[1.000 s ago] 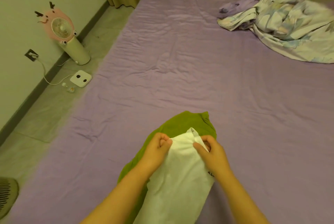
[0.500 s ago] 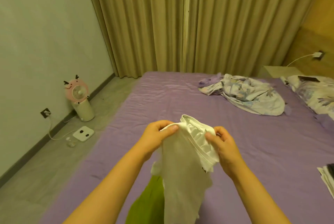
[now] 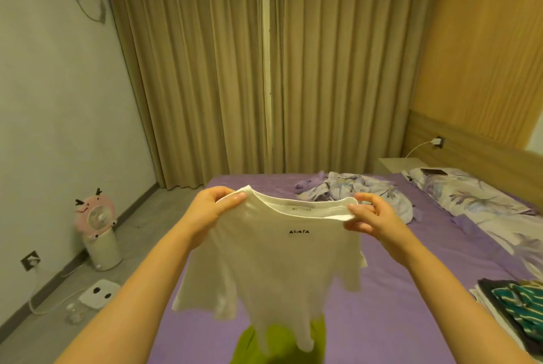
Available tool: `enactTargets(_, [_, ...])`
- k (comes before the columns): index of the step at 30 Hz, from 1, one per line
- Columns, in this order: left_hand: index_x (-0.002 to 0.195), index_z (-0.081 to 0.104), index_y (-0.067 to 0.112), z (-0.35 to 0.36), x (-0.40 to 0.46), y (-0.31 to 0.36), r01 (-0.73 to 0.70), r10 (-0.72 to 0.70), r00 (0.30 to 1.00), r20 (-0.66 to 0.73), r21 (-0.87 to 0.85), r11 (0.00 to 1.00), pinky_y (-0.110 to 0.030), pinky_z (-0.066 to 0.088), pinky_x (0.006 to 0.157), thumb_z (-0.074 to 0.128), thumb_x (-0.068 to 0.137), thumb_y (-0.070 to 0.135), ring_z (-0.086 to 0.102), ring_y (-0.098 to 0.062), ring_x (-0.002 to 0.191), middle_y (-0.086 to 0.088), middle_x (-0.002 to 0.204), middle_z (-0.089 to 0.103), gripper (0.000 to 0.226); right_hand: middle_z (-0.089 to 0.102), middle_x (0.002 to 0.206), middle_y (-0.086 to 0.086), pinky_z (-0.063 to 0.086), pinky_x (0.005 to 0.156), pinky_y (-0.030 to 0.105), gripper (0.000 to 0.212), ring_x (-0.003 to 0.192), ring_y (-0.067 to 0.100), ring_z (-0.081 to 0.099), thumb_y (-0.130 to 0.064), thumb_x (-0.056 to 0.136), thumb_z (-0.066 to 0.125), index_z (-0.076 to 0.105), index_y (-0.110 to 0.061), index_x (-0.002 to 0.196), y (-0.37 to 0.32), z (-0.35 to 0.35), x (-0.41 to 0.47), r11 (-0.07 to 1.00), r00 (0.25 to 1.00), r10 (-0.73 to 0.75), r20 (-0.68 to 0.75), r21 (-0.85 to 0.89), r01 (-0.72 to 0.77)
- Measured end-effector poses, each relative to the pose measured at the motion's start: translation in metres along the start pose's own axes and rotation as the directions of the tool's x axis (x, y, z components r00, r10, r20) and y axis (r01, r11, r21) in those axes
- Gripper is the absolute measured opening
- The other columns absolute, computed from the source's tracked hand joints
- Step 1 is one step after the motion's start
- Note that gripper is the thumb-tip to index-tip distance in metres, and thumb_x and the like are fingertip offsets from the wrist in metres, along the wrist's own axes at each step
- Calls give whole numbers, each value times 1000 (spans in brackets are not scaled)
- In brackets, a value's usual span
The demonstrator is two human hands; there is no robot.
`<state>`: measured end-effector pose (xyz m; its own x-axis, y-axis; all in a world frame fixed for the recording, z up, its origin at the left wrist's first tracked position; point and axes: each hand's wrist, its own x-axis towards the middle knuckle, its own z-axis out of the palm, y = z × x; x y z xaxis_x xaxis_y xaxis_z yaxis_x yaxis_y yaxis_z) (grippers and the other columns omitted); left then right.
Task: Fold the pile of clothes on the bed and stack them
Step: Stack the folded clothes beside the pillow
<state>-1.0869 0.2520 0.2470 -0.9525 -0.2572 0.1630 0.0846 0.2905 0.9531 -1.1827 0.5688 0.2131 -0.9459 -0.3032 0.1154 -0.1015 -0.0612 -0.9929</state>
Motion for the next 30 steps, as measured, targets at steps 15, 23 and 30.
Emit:
enactTargets(15, [84, 76, 14, -38, -35, 35, 5, -23, 977, 214, 82, 997, -28, 50, 76, 76, 74, 46, 67, -14, 79, -2, 85, 73, 33, 59, 66, -1, 37, 43, 13, 6, 45, 2, 50, -9, 89, 63, 63, -3, 89, -49, 13, -45, 946, 988, -136, -66, -304, 110])
enactTargets(23, [70, 69, 13, -55, -52, 38, 168, -170, 968, 182, 29, 985, -29, 44, 61, 56, 79, 45, 57, -19, 61, -7, 72, 63, 36, 69, 88, 3, 51, 65, 14, 14, 76, 9, 62, -12, 94, 57, 67, -4, 101, -52, 25, -64, 955, 986, -165, -20, -254, 155])
enactTargets(30, [64, 60, 14, -68, -63, 40, 119, -135, 965, 225, 84, 989, -25, 42, 54, 60, 67, 37, 52, -17, 55, -5, 65, 57, 23, 53, 60, -2, 37, 52, 18, 31, 56, 8, 46, -33, 81, 72, 66, -6, 66, -63, 32, -82, 958, 990, -140, 3, -253, 136])
